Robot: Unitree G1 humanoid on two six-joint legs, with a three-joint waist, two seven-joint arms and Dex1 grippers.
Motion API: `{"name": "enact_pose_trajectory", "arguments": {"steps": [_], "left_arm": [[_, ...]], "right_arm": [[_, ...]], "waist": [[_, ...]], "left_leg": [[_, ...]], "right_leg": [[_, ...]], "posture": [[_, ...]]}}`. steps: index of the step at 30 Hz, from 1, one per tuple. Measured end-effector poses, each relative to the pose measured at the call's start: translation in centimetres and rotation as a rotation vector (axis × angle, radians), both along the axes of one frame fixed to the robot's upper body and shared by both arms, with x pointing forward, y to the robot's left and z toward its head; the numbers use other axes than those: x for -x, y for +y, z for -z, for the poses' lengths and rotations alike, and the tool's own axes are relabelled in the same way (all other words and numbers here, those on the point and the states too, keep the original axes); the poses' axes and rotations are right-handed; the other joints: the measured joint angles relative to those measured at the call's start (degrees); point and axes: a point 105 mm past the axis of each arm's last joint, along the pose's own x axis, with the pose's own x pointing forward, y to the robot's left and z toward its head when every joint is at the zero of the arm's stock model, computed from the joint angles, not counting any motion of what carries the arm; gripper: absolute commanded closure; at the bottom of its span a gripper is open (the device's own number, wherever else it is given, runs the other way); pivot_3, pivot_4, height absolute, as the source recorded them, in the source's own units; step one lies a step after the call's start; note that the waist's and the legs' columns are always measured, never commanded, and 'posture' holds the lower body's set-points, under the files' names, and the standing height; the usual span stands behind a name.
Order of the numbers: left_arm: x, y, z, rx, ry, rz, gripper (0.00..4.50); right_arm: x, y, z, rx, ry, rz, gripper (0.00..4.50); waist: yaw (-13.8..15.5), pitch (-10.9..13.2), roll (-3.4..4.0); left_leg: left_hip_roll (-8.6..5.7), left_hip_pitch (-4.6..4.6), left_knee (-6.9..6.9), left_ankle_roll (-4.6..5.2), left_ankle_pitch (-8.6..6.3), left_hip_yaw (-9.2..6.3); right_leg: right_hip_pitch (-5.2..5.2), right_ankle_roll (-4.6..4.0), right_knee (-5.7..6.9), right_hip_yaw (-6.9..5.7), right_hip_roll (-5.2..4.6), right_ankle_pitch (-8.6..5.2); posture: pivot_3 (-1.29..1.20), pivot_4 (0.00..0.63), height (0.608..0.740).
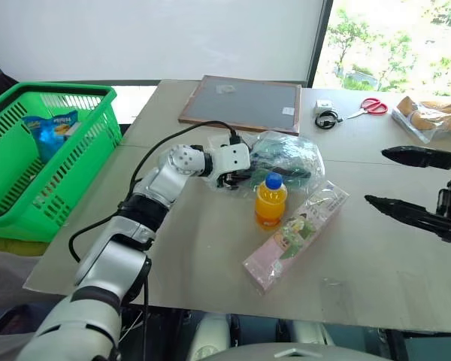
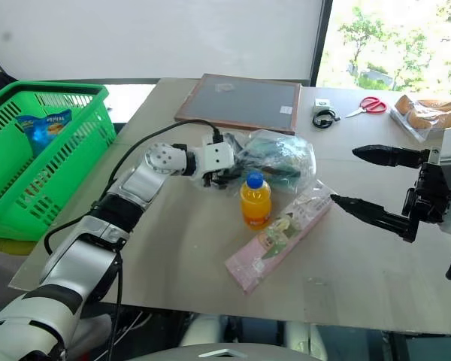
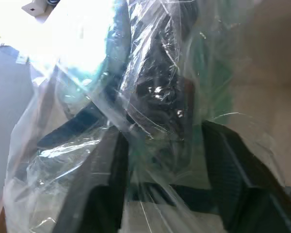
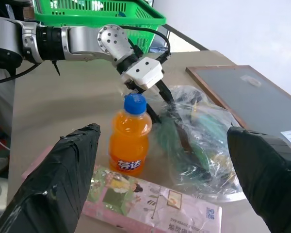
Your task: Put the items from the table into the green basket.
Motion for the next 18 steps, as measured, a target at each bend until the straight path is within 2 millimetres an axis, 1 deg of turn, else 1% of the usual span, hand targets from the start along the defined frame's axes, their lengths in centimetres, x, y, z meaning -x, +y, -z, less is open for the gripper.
{"name": "enact_pose_trajectory", "arguments": {"steps": [2, 4, 5, 7, 8, 9, 12, 13, 14, 15, 16, 17, 18], "left_arm": [[0.2, 0.3, -0.4, 0.061, 0.023, -0.008, 4.27], [0.7, 1.1, -0.7, 0.109, 0.055, -0.032, 4.27], [0.9, 1.9, -0.9, 0.130, 0.067, -0.056, 4.27], [1.0, 4.3, -2.4, 0.158, 0.055, -0.133, 4.27], [1.0, 6.5, -3.7, 0.161, 0.031, -0.202, 4.27], [0.9, 7.7, -4.3, 0.158, 0.019, -0.240, 4.27], [0.4, 13.5, -6.4, 0.167, -0.064, -0.453, 4.27], [0.1, 15.2, -6.7, 0.168, -0.091, -0.526, 4.27], [-0.1, 17.5, -6.6, 0.160, -0.116, -0.626, 4.27], [-0.3, 19.0, -6.2, 0.153, -0.122, -0.696, 4.27], [-0.3, 20.0, -5.8, 0.135, -0.130, -0.739, 4.27], [-0.4, 21.7, -5.2, 0.086, -0.156, -0.806, 4.27], [-0.4, 22.8, -5.0, 0.060, -0.169, -0.845, 4.27]], "right_arm": [[0.1, 0.1, 0.0, 0.006, -0.002, -0.007, 0.00], [0.2, 0.1, 0.1, 0.012, 0.000, -0.014, 0.00], [0.2, 0.1, 0.1, 0.018, 0.001, -0.016, 0.00], [0.1, 0.0, 0.0, 0.044, 0.009, -0.010, 0.00], [0.0, 0.2, -0.3, 0.056, 0.003, -0.014, 0.00], [-0.1, 0.2, -0.3, 0.060, 0.002, -0.011, 0.00], [-1.2, 0.5, -0.8, 0.026, 0.001, -0.015, 0.00], [-1.5, 0.8, -0.9, 0.015, 0.003, -0.024, 0.00], [-1.8, 1.1, -0.8, 0.010, 0.009, -0.040, 0.00], [-2.0, 1.2, -0.6, 0.010, 0.015, -0.047, 0.00], [-2.2, 1.4, -0.3, 0.012, 0.021, -0.054, 0.00], [-2.5, 1.6, -0.2, 0.012, 0.025, -0.065, 0.00], [-2.6, 1.7, -0.1, 0.011, 0.028, -0.069, 0.00]], "waist": [[-0.23, -0.02, 0.03], [-0.93, -0.01, 0.03], [-1.54, -0.01, 0.03], [-2.24, 0.00, 0.03], [-2.84, 0.01, 0.03], [-3.00, 0.01, 0.03], [-3.31, -0.01, 0.05], [-3.09, -0.02, 0.07], [-2.70, -0.03, 0.07], [-2.19, -0.02, 0.06], [-1.70, -0.03, 0.03], [-1.07, -0.01, -0.06], [-0.57, 0.01, -0.10]], "left_leg": [[0.00, -0.01, 0.05, 0.02, -0.01, 0.00], [0.01, -0.06, 0.07, 0.03, -0.02, 0.00], [0.02, -0.13, 0.06, -0.04, 0.03, 0.00], [0.03, -0.15, 0.06, -0.21, 0.13, 0.01], [0.06, -0.15, 0.02, -0.22, 0.13, 0.01], [0.08, -0.13, 0.01, -0.22, 0.13, 0.01], [0.13, -0.03, 0.00, -0.23, 0.13, 0.04], [0.12, -0.03, -0.01, -0.22, 0.13, 0.04], [0.11, -0.04, -0.02, -0.21, 0.12, 0.03], [0.10, -0.06, -0.02, -0.20, 0.11, 0.03], [0.09, -0.07, -0.01, -0.16, 0.09, 0.04], [0.07, -0.10, 0.02, 0.00, -0.01, 0.04], [0.07, -0.15, 0.03, 0.01, -0.01, 0.04]], "right_leg": [[0.00, 0.01, 0.00, 0.00, -0.02, 0.02], [-0.05, 0.00, 0.02, 0.00, -0.01, 0.03], [-0.12, -0.01, 0.04, 0.00, 0.00, 0.03], [-0.17, 0.00, 0.09, 0.02, 0.04, 0.03], [-0.19, 0.00, 0.09, 0.02, 0.09, 0.02], [-0.19, 0.00, 0.08, 0.03, 0.10, 0.02], [-0.17, 0.01, 0.11, 0.09, 0.17, 0.02], [-0.17, 0.01, 0.11, 0.07, 0.16, 0.01], [-0.16, 0.02, 0.11, 0.05, 0.16, 0.01], [-0.17, 0.02, 0.09, 0.04, 0.14, 0.01], [-0.17, 0.03, 0.09, 0.03, 0.12, 0.02], [-0.18, 0.03, 0.08, 0.00, 0.10, 0.02], [-0.20, 0.02, 0.07, 0.00, 0.09, 0.02]], "posture": [[-0.18, 0.054, 0.740], [-0.17, 0.052, 0.740], [-0.15, 0.048, 0.740], [-0.13, 0.042, 0.740], [-0.12, 0.040, 0.740], [-0.11, 0.038, 0.740], [-0.07, 0.036, 0.740], [-0.06, 0.036, 0.740], [-0.05, 0.037, 0.740], [-0.05, 0.038, 0.740], [-0.04, 0.039, 0.740], [-0.03, 0.039, 0.740], [-0.03, 0.039, 0.740]]}}
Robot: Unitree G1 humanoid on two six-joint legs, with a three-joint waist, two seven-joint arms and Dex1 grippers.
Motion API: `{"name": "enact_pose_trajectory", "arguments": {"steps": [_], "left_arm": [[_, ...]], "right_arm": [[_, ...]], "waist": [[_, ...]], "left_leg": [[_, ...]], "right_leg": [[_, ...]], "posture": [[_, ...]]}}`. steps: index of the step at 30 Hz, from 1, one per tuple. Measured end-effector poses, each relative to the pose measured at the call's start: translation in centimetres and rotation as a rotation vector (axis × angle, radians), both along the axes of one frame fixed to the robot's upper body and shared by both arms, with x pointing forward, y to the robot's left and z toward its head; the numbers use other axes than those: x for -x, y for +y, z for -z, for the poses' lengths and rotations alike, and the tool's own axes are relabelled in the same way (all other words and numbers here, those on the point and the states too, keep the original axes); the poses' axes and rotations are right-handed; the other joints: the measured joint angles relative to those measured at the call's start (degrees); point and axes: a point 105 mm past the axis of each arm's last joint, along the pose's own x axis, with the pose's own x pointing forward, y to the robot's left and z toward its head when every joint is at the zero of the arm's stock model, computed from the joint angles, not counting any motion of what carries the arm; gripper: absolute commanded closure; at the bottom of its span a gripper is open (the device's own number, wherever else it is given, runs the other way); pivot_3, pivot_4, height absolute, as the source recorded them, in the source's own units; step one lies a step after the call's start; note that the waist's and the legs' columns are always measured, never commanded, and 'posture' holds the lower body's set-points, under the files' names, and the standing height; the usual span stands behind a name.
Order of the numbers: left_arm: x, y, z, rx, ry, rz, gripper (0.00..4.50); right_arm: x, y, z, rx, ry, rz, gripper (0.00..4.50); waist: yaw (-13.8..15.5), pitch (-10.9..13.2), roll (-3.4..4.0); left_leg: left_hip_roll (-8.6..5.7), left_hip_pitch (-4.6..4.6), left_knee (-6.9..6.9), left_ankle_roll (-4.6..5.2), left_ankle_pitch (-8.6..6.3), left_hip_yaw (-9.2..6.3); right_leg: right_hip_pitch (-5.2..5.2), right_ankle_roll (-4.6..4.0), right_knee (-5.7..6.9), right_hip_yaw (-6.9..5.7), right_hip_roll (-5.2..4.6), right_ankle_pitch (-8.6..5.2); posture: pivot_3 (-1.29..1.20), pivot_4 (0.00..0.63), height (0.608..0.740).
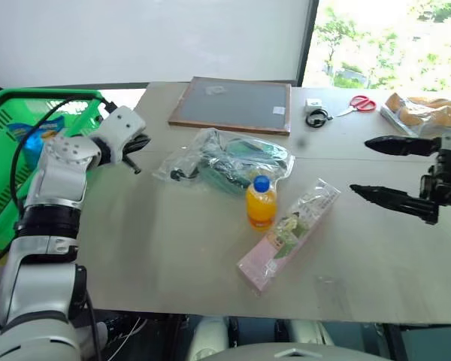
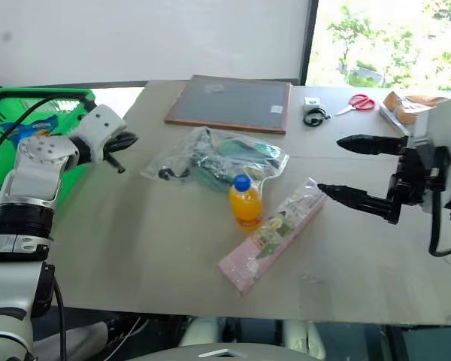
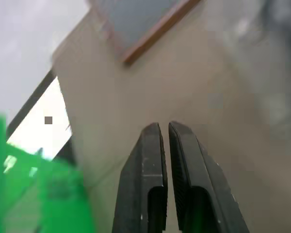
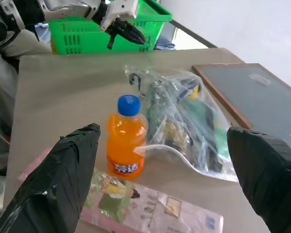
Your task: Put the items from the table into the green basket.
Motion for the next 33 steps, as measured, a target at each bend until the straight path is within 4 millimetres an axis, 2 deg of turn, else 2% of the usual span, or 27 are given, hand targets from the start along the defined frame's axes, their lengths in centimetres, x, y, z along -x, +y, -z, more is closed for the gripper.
{"name": "enact_pose_trajectory", "arguments": {"steps": [1, 2, 4, 5, 7, 10, 12, 13, 14, 18, 19, 21, 24, 25, 28, 30, 33], "left_arm": [[0.0, 0.7, 0.0, -0.018, -0.006, -0.026, 4.27], [0.0, 0.5, -0.1, -0.009, -0.012, -0.008, 4.27], [-0.2, -2.9, -1.1, 0.136, -0.041, 0.129, 4.27], [-0.1, -5.6, -2.0, 0.233, -0.070, 0.230, 4.02], [0.5, -7.5, -2.4, 0.274, -0.052, 0.312, 3.51], [3.4, -11.0, -0.6, 0.347, 0.137, 0.491, 2.12], [4.4, -12.9, 0.5, 0.334, 0.235, 0.581, 1.23], [4.6, -13.3, 0.7, 0.321, 0.259, 0.608, 0.65], [4.7, -13.9, 0.8, 0.304, 0.281, 0.637, 0.32], [4.8, -17.5, -0.1, 0.164, 0.357, 0.830, 0.32], [4.7, -17.7, 0.0, 0.157, 0.358, 0.838, 0.32], [3.7, -18.9, 1.1, 0.076, 0.367, 0.861, 0.32], [2.1, -20.0, 4.1, -0.098, 0.383, 0.875, 0.32], [1.6, -20.2, 4.3, -0.137, 0.362, 0.876, 0.32], [-0.3, -20.3, 5.1, -0.309, 0.290, 0.855, 1.13], [-0.7, -20.0, 5.6, -0.350, 0.260, 0.864, 2.06], [-0.8, -19.7, 5.7, -0.357, 0.232, 0.876, 3.06]], "right_arm": [[-0.1, 0.0, 0.0, -0.001, 0.000, 0.000, 0.00], [-0.2, 0.0, -0.1, -0.002, -0.002, 0.000, 0.00], [-0.4, -0.1, 0.0, 0.002, -0.006, -0.001, 0.00], [-0.4, 0.0, 0.0, 0.006, -0.006, -0.007, 0.00], [-0.4, 0.0, 0.1, 0.011, -0.010, -0.008, 0.00], [-0.5, -0.2, 0.4, 0.011, 0.001, 0.002, 0.00], [-0.4, -0.2, 0.6, 0.014, 0.006, 0.002, 0.00], [-0.4, -0.2, 0.6, 0.015, 0.007, 0.001, 0.00], [-0.3, -0.2, 0.7, 0.015, 0.009, 0.001, 0.00], [0.0, -0.1, 0.9, 0.025, 0.013, 0.001, 0.00], [0.1, -0.1, 0.9, 0.026, 0.014, 0.000, 0.00], [0.3, -0.2, 1.1, 0.034, 0.014, 0.006, 0.00], [0.9, -0.1, 1.4, 0.051, 0.009, 0.011, 0.00], [1.0, -0.2, 1.4, 0.054, 0.006, 0.014, 0.00], [1.3, -0.2, 1.3, 0.062, -0.009, 0.025, 0.00], [1.6, -0.3, 1.2, 0.065, -0.015, 0.038, 0.00], [1.7, -0.4, 1.2, 0.067, -0.020, 0.043, 0.00]], "waist": [[0.70, -0.01, -0.05], [1.11, -0.03, -0.09], [2.64, -0.06, -0.12], [3.20, -0.06, -0.12], [3.00, -0.07, -0.12], [1.84, -0.12, -0.05], [1.77, -0.12, -0.05], [1.78, -0.12, -0.04], [1.81, -0.12, -0.04], [1.99, -0.15, 0.01], [1.95, -0.16, 0.02], [2.00, -0.16, 0.02], [1.53, -0.15, 0.01], [1.30, -0.15, 0.01], [0.77, -0.15, 0.01], [0.14, -0.16, 0.03], [-0.32, -0.25, 0.17]], "left_leg": [[-0.01, -0.03, 0.01, 0.00, 0.00, 0.01], [-0.04, -0.05, 0.02, -0.10, 0.05, 0.01], [-0.11, -0.17, 0.12, -0.05, 0.02, -0.02], [-0.12, -0.28, 0.24, 0.01, -0.02, -0.05], [-0.12, -0.37, 0.36, 0.08, -0.07, -0.04], [-0.11, -0.33, 0.38, 0.13, -0.10, 0.02], [-0.06, -0.22, 0.39, 0.08, -0.07, 0.01], [-0.04, -0.16, 0.37, 0.06, -0.06, 0.01], [-0.05, -0.13, 0.36, 0.06, -0.06, 0.01], [-0.06, -0.05, 0.38, 0.03, -0.04, 0.01], [-0.06, -0.05, 0.38, 0.03, -0.04, 0.01], [-0.08, -0.06, 0.39, 0.05, -0.05, 0.03], [-0.07, -0.10, 0.38, 0.05, -0.05, 0.06], [-0.07, -0.13, 0.38, 0.06, -0.05, 0.06], [-0.07, -0.12, 0.38, 0.28, -0.18, 0.06], [-0.04, -0.04, 0.38, 0.30, -0.20, 0.08], [-0.03, 0.07, 0.38, 0.31, -0.20, 0.06]], "right_leg": [[0.00, 0.00, -0.04, -0.02, -0.03, 0.00], [0.00, 0.00, -0.04, -0.06, -0.09, 0.00], [0.00, 0.00, -0.07, -0.20, -0.27, 0.00], [-0.02, 0.00, -0.10, -0.23, -0.30, 0.00], [-0.02, 0.02, -0.12, -0.19, -0.29, 0.01], [-0.01, 0.05, -0.08, -0.13, -0.24, 0.01], [0.00, 0.05, 0.05, -0.14, -0.13, 0.00], [0.02, 0.04, 0.09, -0.13, -0.10, 0.00], [0.03, 0.02, 0.14, -0.13, -0.08, -0.01], [0.14, 0.02, 0.12, -0.08, -0.08, -0.02], [0.14, 0.02, 0.11, -0.08, -0.09, -0.01], [0.15, 0.02, 0.09, -0.04, -0.08, -0.01], [0.10, 0.02, 0.03, 0.04, -0.03, -0.01], [0.07, 0.03, 0.03, 0.04, -0.03, -0.01], [0.08, 0.04, 0.01, 0.04, -0.04, -0.01], [0.11, 0.04, 0.03, 0.07, -0.05, 0.00], [0.20, 0.03, 0.08, 0.03, -0.10, 0.00]], "posture": [[-0.03, 0.038, 0.740], [-0.03, 0.038, 0.740], [-0.04, 0.040, 0.740], [-0.04, 0.040, 0.740], [-0.04, 0.042, 0.740], [-0.04, 0.044, 0.740], [-0.05, 0.043, 0.740], [-0.06, 0.044, 0.740], [-0.06, 0.045, 0.740], [-0.10, 0.052, 0.740], [-0.11, 0.054, 0.740], [-0.12, 0.054, 0.740], [-0.15, 0.059, 0.740], [-0.17, 0.062, 0.740], [-0.18, 0.066, 0.740], [-0.18, 0.066, 0.740], [-0.17, 0.065, 0.740]]}}
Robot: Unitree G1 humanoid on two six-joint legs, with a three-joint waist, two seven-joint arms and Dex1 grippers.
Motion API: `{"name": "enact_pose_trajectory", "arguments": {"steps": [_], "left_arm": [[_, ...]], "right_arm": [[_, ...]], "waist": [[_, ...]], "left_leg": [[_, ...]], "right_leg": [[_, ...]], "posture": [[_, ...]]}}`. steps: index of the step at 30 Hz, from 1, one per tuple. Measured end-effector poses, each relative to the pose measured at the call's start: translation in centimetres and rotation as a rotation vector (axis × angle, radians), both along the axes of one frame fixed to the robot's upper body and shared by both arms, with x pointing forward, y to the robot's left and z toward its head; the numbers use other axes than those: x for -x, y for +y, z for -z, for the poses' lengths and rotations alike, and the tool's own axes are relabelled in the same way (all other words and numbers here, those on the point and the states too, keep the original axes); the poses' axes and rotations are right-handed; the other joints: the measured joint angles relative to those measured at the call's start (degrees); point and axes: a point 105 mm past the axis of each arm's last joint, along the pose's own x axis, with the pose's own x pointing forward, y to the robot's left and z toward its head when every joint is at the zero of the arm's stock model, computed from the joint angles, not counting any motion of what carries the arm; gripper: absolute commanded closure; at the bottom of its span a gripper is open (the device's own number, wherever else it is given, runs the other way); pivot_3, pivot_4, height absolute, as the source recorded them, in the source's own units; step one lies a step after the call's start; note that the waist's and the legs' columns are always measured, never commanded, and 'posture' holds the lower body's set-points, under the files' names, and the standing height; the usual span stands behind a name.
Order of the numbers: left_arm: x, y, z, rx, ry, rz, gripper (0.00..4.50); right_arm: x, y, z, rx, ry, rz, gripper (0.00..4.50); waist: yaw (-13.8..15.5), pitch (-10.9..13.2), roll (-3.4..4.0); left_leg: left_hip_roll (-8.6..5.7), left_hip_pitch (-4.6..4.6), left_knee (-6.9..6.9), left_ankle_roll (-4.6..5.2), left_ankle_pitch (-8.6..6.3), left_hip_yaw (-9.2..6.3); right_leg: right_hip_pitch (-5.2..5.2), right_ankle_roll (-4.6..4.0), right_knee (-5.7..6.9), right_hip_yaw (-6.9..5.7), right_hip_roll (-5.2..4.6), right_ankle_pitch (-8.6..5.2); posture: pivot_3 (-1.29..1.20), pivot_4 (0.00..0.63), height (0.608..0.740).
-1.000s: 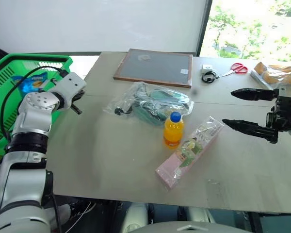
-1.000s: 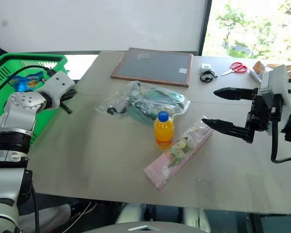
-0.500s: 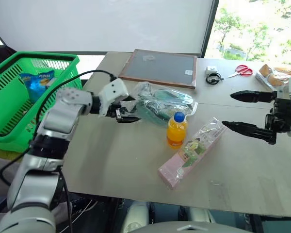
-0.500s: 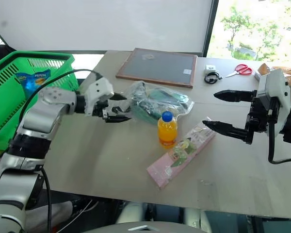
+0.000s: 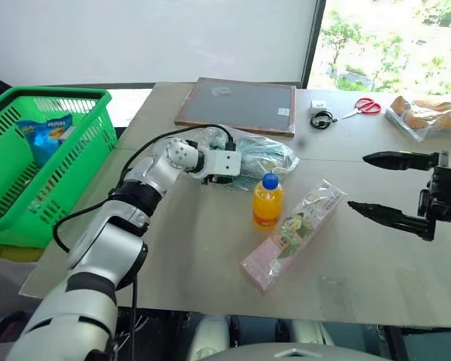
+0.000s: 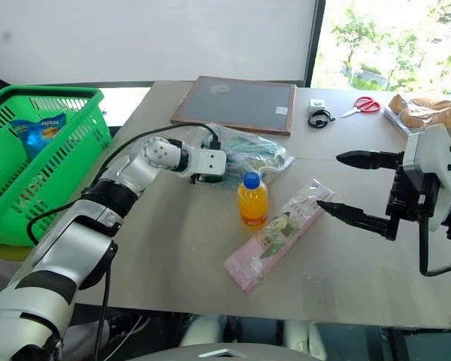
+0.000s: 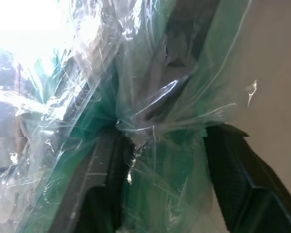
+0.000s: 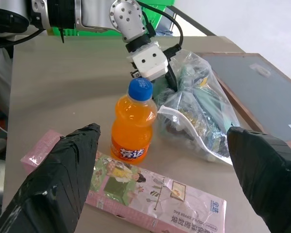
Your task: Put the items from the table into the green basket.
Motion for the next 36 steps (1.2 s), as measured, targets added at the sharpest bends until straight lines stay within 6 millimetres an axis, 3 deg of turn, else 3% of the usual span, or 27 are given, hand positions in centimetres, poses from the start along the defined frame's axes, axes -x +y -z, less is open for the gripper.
{"name": "enact_pose_trajectory", "arguments": {"steps": [3, 4, 8, 13, 15, 17, 19, 21, 24, 27, 29, 31, 35, 36], "left_arm": [[-0.5, 1.0, -0.2, 0.006, -0.049, -0.032, 4.16], [-0.7, 1.6, -0.2, 0.006, -0.054, -0.058, 4.34], [-1.1, 4.9, -1.0, 0.024, -0.095, -0.173, 4.34], [0.1, 12.6, -3.9, 0.024, -0.158, -0.416, 4.34], [0.8, 15.1, -4.0, 0.013, -0.156, -0.498, 4.34], [1.4, 16.7, -3.3, 0.001, -0.138, -0.556, 3.72], [1.7, 17.0, -2.4, -0.006, -0.114, -0.564, 3.18], [2.0, 16.3, -2.3, 0.071, -0.072, -0.577, 2.22], [3.2, 13.2, -5.0, 0.366, 0.058, -0.547, 0.92], [4.7, 10.4, -8.5, 0.624, 0.151, -0.469, 0.92], [7.0, 8.7, -9.6, 0.724, 0.272, -0.379, 0.92], [9.1, 6.4, -9.5, 0.765, 0.398, -0.286, 0.92], [11.0, 3.2, -7.6, 0.778, 0.520, -0.206, 0.92], [11.4, 0.4, -5.6, 0.801, 0.562, -0.167, 0.92]], "right_arm": [[0.1, 0.1, -0.1, -0.002, -0.011, -0.001, 0.00], [0.0, 0.1, -0.1, -0.006, -0.011, -0.001, 0.00], [0.0, 0.4, 0.1, -0.014, -0.007, -0.013, 0.00], [-0.4, 0.5, 0.2, -0.037, -0.010, -0.028, 0.00], [-0.5, 0.6, 0.3, -0.043, -0.012, -0.040, 0.00], [-0.7, 0.7, 0.3, -0.044, -0.020, -0.051, 0.00], [-0.9, 1.0, 0.4, -0.044, -0.020, -0.069, 0.00], [-0.9, 1.1, 0.5, -0.041, -0.018, -0.086, 0.00], [-1.0, 1.0, 0.5, -0.042, -0.015, -0.089, 0.00], [-1.0, 0.8, 0.8, -0.037, -0.007, -0.082, 0.00], [-0.9, 0.7, 1.1, -0.034, 0.003, -0.075, 0.00], [-0.9, 0.6, 1.3, -0.034, 0.009, -0.073, 0.00], [-0.5, 0.7, 1.2, -0.028, -0.001, -0.082, 0.00], [-0.3, 0.7, 1.1, -0.027, -0.004, -0.076, 0.00]], "waist": [[-0.24, -0.07, 0.10], [-0.46, -0.07, 0.10], [-1.47, -0.03, 0.06], [-1.99, 0.04, -0.05], [-1.72, 0.04, -0.05], [-0.71, 0.03, -0.06], [0.26, -0.01, -0.12], [1.35, -0.06, -0.21], [1.63, -0.16, -0.40], [1.24, -0.18, -0.41], [0.61, -0.26, -0.27], [0.45, -0.33, -0.14], [0.84, -0.48, -0.01], [1.19, -0.59, 0.06]], "left_leg": [[0.00, 0.03, 0.03, 0.00, 0.01, -0.01], [0.00, 0.01, 0.04, 0.00, 0.01, -0.01], [0.00, -0.12, 0.03, -0.04, 0.03, 0.02], [0.02, -0.15, -0.09, -0.27, 0.16, 0.03], [0.02, -0.14, -0.06, -0.27, 0.16, 0.04], [-0.01, -0.13, 0.01, -0.25, 0.15, 0.05], [-0.04, -0.12, 0.04, -0.06, 0.02, 0.04], [-0.04, -0.12, 0.08, -0.05, 0.02, 0.02], [-0.04, -0.20, 0.12, -0.26, 0.15, -0.02], [-0.04, -0.20, 0.12, -0.27, 0.15, -0.03], [-0.04, -0.15, 0.07, -0.28, 0.16, 0.00], [-0.04, -0.07, 0.07, -0.29, 0.16, 0.01], [-0.05, 0.10, 0.08, -0.34, 0.20, -0.01], [-0.09, 0.19, 0.09, -0.32, 0.18, -0.02]], "right_leg": [[0.01, -0.01, 0.05, -0.01, -0.01, 0.01], [-0.03, 0.00, 0.08, 0.00, -0.01, 0.02], [-0.22, -0.01, 0.26, 0.05, 0.02, 0.00], [-0.28, -0.03, 0.21, 0.05, 0.07, -0.09], [-0.27, -0.02, 0.24, 0.04, 0.05, -0.10], [-0.24, 0.01, 0.28, 0.00, 0.00, -0.08], [-0.22, 0.01, 0.27, -0.06, -0.06, -0.08], [-0.22, 0.01, 0.28, -0.12, -0.13, -0.07], [-0.20, 0.00, 0.29, -0.15, -0.18, -0.07], [-0.20, 0.01, 0.30, -0.13, -0.14, -0.07], [-0.20, 0.02, 0.31, -0.03, -0.09, -0.09], [-0.17, 0.03, 0.36, -0.01, -0.08, -0.09], [-0.07, 0.02, 0.56, -0.01, -0.04, -0.09], [0.06, 0.02, 0.54, 0.00, -0.08, -0.09]], "posture": [[-0.15, 0.057, 0.740], [-0.14, 0.056, 0.740], [-0.11, 0.051, 0.740], [-0.06, 0.042, 0.740], [-0.04, 0.036, 0.740], [-0.04, 0.032, 0.740], [-0.04, 0.030, 0.740], [-0.04, 0.030, 0.740], [-0.04, 0.027, 0.740], [-0.05, 0.021, 0.740], [-0.05, 0.021, 0.740], [-0.06, 0.022, 0.740], [-0.10, 0.033, 0.740], [-0.10, 0.034, 0.740]]}}
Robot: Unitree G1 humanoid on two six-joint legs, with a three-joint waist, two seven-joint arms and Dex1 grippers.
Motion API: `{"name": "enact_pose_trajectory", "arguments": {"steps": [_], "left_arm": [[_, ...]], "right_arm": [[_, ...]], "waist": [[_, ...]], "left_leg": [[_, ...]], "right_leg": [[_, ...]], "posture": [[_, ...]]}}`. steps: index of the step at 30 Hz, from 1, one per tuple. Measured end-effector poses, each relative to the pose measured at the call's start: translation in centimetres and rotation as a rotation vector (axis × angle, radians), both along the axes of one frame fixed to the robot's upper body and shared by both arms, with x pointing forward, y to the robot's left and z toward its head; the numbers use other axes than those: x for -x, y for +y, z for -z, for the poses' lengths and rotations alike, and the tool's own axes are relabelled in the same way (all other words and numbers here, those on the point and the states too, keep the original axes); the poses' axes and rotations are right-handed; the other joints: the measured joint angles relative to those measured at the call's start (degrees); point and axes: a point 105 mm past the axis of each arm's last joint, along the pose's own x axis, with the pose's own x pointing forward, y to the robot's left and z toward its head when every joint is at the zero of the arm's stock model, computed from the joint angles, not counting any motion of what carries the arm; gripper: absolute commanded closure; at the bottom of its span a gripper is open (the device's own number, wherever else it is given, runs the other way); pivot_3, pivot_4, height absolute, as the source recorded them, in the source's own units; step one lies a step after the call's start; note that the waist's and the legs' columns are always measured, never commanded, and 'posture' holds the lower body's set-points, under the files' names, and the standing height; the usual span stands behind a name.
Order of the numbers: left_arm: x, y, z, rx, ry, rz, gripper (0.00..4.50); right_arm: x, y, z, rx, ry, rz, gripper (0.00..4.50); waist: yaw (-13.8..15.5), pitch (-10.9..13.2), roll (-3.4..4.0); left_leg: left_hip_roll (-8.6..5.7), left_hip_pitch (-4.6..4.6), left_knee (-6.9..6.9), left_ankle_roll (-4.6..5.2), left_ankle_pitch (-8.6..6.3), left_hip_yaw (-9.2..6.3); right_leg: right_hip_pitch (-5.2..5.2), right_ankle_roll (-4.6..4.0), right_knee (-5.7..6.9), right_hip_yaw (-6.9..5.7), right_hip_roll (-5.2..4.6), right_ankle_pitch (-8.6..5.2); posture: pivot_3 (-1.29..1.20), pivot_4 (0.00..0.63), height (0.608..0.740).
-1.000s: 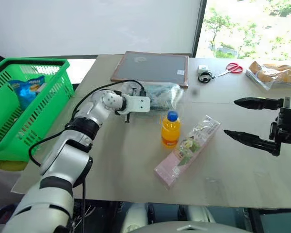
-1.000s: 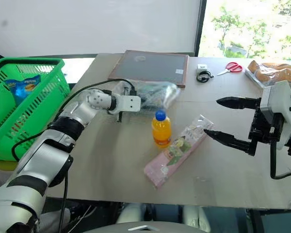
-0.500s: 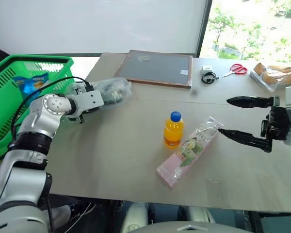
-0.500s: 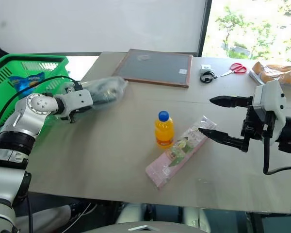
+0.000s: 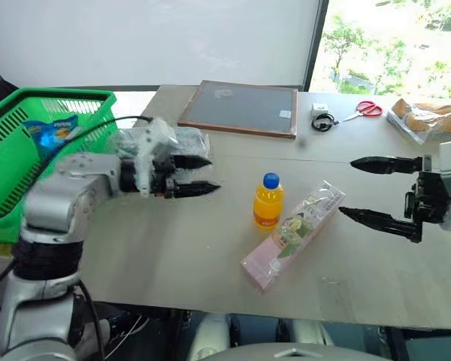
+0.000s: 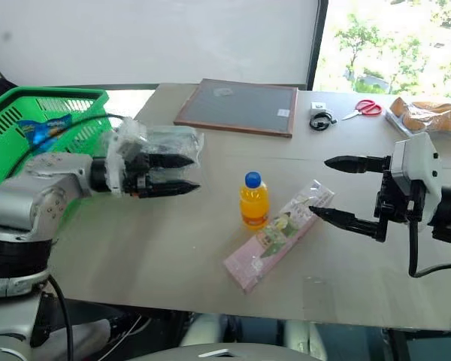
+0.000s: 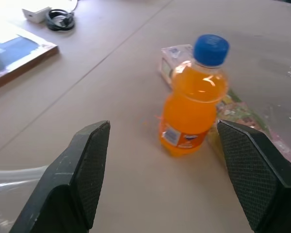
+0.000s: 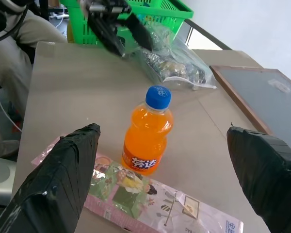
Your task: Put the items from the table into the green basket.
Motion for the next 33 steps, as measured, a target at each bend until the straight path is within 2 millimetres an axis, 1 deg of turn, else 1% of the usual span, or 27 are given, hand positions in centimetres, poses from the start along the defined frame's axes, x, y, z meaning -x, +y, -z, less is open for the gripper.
{"name": "enact_pose_trajectory", "arguments": {"steps": [3, 7, 12, 19, 23, 28, 32, 33], "left_arm": [[-0.2, -1.5, 2.0, -0.021, 0.012, -0.005, 0.92], [-0.2, -2.1, 2.4, -0.038, -0.016, 0.007, 0.92], [0.5, -3.4, 4.2, -0.047, 0.009, 0.055, 0.92], [0.5, -4.1, 5.0, -0.038, 0.022, 0.078, 0.92], [0.1, -4.6, 5.4, -0.043, 0.009, 0.077, 0.92], [-0.2, -5.4, 6.5, -0.065, 0.010, 0.093, 0.92], [-0.6, -6.0, 6.6, -0.072, -0.021, 0.104, 0.92], [-0.8, -6.1, 6.7, -0.074, -0.025, 0.106, 0.64]], "right_arm": [[0.6, 0.2, -0.1, 0.004, -0.005, -0.007, 0.00], [0.7, -0.4, -0.3, 0.009, -0.014, 0.027, 0.00], [1.1, -0.1, -0.4, 0.015, -0.024, 0.023, 0.00], [1.4, -0.4, -0.2, 0.029, -0.015, 0.044, 0.00], [1.4, -0.4, -0.1, 0.030, -0.010, 0.046, 0.00], [1.4, -0.4, 0.0, 0.038, -0.009, 0.050, 0.00], [1.5, -0.3, 0.0, 0.042, -0.014, 0.049, 0.00], [1.5, -0.3, 0.0, 0.043, -0.015, 0.049, 0.00]], "waist": [[-0.17, 0.03, -0.13], [-0.60, 0.01, -0.10], [-0.51, 0.02, -0.10], [-0.54, 0.02, -0.10], [-0.58, 0.01, -0.10], [-0.57, 0.02, -0.10], [-0.59, 0.02, -0.10], [-0.66, 0.01, -0.10]], "left_leg": [[0.02, -0.12, 0.01, -0.01, 0.01, -0.03], [0.03, -0.12, -0.02, -0.02, 0.01, 0.01], [0.03, -0.13, -0.02, 0.00, 0.00, 0.02], [0.02, -0.14, -0.03, 0.03, -0.02, 0.01], [0.02, -0.13, -0.02, 0.07, -0.04, 0.01], [0.02, -0.15, -0.02, 0.19, -0.11, 0.01], [0.02, -0.15, -0.02, 0.19, -0.11, 0.01], [0.02, -0.15, -0.02, 0.19, -0.12, 0.01]], "right_leg": [[-0.10, -0.02, 0.00, 0.00, 0.05, 0.00], [-0.16, -0.04, -0.05, 0.09, 0.08, -0.01], [-0.16, -0.04, -0.07, 0.09, 0.07, -0.01], [-0.16, -0.05, -0.08, 0.09, 0.06, -0.01], [-0.16, -0.05, -0.08, 0.10, 0.06, -0.01], [-0.16, -0.05, -0.10, 0.09, 0.06, -0.01], [-0.16, -0.04, -0.11, 0.09, 0.06, -0.01], [-0.16, -0.05, -0.12, 0.09, 0.06, -0.01]], "posture": [[-0.12, 0.040, 0.740], [-0.14, 0.044, 0.740], [-0.16, 0.051, 0.740], [-0.17, 0.054, 0.740], [-0.17, 0.053, 0.740], [-0.18, 0.050, 0.740], [-0.19, 0.050, 0.740], [-0.19, 0.050, 0.740]]}}
